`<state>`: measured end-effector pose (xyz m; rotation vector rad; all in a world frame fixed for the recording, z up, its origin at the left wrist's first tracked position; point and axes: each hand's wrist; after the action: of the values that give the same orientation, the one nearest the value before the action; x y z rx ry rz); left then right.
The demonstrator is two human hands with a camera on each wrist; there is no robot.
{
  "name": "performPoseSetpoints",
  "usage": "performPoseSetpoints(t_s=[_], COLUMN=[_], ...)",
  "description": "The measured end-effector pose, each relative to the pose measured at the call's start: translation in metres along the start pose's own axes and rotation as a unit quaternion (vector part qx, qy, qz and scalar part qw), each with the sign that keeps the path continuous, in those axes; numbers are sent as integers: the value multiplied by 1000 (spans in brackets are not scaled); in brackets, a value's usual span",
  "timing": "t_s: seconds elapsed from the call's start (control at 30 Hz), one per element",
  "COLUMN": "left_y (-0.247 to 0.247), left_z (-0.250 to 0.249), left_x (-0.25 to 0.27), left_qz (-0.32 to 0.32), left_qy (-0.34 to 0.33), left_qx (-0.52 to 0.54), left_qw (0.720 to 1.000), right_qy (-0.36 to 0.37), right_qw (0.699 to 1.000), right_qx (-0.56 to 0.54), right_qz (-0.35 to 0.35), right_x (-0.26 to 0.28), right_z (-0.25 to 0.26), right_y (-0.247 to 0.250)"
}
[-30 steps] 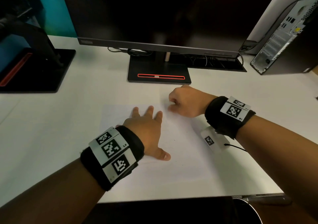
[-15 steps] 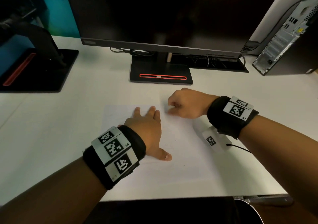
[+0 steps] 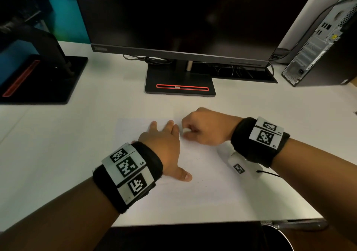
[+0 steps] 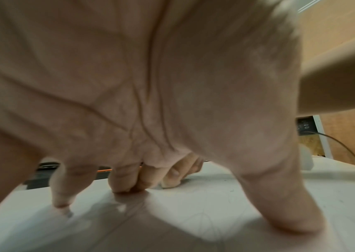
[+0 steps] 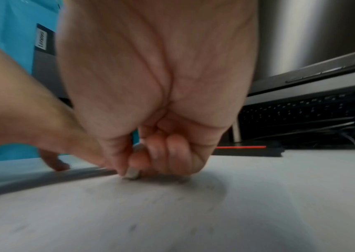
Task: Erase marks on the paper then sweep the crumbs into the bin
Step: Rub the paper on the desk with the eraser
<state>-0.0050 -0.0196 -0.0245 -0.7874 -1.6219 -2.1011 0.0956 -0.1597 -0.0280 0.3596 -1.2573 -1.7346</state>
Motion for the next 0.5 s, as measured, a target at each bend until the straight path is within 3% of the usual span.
performPoseSetpoints(t_s=[0.07, 0.2, 0.37, 0.5], left_y=[1, 1, 2, 1], left_z=[0, 0, 0, 1], left_x=[0, 1, 2, 2], left_qz=[2, 3, 5, 2], left_qy=[1, 1, -1, 3], left_qx=[-4, -6, -12, -13], left_qw=[1000, 1000, 1000, 1000], right_qy=[1, -49, 30, -1], right_qw=[999, 998, 999, 1000], right_qx=[-19, 28, -14, -14], right_qz=[26, -27, 15, -16], right_x=[5, 0, 14, 11], right_z=[1, -10, 8, -3], right_y=[2, 13, -8, 1])
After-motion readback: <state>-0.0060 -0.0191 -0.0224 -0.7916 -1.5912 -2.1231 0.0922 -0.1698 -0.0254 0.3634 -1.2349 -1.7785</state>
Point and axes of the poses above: each hand's wrist, its own x-axis away from the middle knuckle, its own y-axis out of the back of the hand, z = x × y, and after that the axes turned 12 degrees about -x, right-handed
